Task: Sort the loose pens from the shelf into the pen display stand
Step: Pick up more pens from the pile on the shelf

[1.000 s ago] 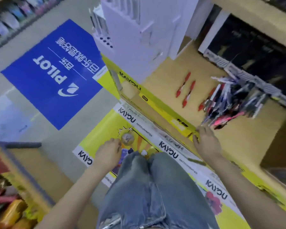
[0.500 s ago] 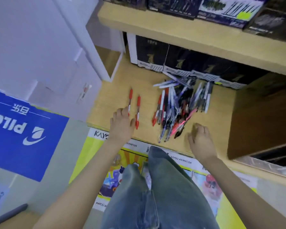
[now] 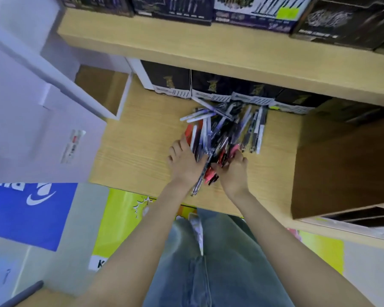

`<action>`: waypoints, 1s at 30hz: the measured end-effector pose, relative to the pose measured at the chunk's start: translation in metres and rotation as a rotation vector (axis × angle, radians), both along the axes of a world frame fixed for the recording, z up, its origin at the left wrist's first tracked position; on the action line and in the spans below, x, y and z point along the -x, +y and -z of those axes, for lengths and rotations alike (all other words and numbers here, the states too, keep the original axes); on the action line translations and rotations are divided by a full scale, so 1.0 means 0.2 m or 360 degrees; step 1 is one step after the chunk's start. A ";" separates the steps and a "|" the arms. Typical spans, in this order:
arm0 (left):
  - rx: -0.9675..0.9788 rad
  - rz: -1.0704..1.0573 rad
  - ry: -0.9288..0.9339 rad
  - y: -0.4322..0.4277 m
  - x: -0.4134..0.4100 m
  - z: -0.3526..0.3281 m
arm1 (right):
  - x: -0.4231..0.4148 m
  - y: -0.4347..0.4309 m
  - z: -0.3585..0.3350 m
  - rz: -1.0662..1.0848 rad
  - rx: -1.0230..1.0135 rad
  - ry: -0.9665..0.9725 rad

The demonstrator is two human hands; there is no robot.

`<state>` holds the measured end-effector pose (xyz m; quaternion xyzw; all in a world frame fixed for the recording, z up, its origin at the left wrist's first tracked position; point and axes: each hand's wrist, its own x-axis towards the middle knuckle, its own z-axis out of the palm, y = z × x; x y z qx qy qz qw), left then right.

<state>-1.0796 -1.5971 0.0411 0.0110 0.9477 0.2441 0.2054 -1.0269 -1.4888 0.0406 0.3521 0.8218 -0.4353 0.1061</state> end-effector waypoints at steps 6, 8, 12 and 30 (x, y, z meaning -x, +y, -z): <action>-0.0447 -0.0176 -0.0238 -0.03 0.10 0.03 | 0.02 0.09 0.02 0.0018 0.0226 -0.0060; -0.0460 -0.0164 -0.0328 -0.04 0.12 0.02 | 0.02 0.13 0.01 -0.0006 0.0208 -0.0048; -0.0396 -0.0005 -0.0320 -0.09 0.15 0.02 | 0.02 0.21 -0.01 -0.0046 0.0048 0.0116; -0.0165 -0.0144 -0.0065 0.11 0.16 -0.03 | 0.14 0.18 0.03 -0.0164 -0.0440 0.0057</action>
